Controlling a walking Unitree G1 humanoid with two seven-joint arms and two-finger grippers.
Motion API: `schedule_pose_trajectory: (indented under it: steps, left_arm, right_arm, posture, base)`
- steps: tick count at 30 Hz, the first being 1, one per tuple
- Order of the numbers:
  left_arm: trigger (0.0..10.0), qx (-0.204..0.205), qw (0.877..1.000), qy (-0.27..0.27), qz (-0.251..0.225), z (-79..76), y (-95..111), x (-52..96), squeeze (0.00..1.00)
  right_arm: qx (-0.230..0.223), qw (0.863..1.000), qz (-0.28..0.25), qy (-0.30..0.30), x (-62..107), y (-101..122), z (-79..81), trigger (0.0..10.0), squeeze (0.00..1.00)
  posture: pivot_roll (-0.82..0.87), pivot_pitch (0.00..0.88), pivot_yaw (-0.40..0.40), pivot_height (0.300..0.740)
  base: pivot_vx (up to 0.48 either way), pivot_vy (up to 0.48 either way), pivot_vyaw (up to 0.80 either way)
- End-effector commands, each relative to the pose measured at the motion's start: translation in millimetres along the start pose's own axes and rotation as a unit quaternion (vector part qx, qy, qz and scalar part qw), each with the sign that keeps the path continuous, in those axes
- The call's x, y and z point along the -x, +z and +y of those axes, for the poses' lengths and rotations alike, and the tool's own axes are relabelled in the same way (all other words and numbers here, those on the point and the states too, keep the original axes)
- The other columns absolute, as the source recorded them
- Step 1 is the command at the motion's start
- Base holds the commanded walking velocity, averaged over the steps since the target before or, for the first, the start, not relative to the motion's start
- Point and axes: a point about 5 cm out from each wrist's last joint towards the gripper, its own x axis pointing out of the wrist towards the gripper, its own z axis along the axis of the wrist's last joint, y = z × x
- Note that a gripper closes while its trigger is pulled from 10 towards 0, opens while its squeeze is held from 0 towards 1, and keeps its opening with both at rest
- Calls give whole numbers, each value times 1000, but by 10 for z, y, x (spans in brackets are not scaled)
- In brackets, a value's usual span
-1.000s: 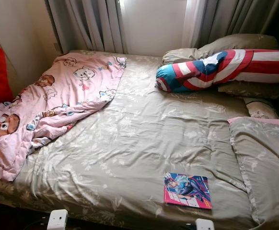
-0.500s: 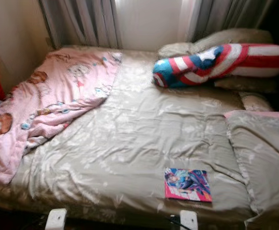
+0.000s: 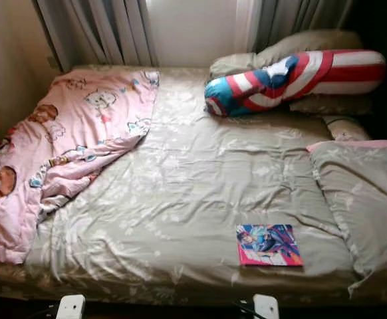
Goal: Clean up the room
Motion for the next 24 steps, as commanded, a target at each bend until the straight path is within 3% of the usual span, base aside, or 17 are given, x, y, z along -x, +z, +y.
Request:
schedule_pose_trajectory:
  steps: [1,7,11,13,24]
  left_arm:
    - [10000,2,1000,0,9,1,-61,13,0]
    - [10000,2,1000,0,6,3,-58,14,0]
    - [10000,3,1000,0,5,6,-54,15,0]
    - [10000,3,1000,0,4,7,-57,16,0]
    - [10000,3,1000,0,7,11,-91,26,0]
  right_arm:
    - [2,1000,7,-6,12,-46,-22,10000,0]
    - [7,1000,10,-4,8,-50,9,10000,0]
    - [11,1000,10,-12,26,-44,-135,10000,0]
    - [18,1000,8,-18,41,-31,-236,10000,0]
    - [17,1000,8,-20,40,-10,-267,10000,0]
  posture:
    - [-35,65,30,740]
    - [-34,64,31,740]
    - [-34,63,31,740]
    - [-33,62,31,740]
    - [-34,64,29,740]
  base:
    - [0,277,0]
    - [0,276,0]
    - [0,277,0]
    - [0,274,425]
    - [0,278,545]
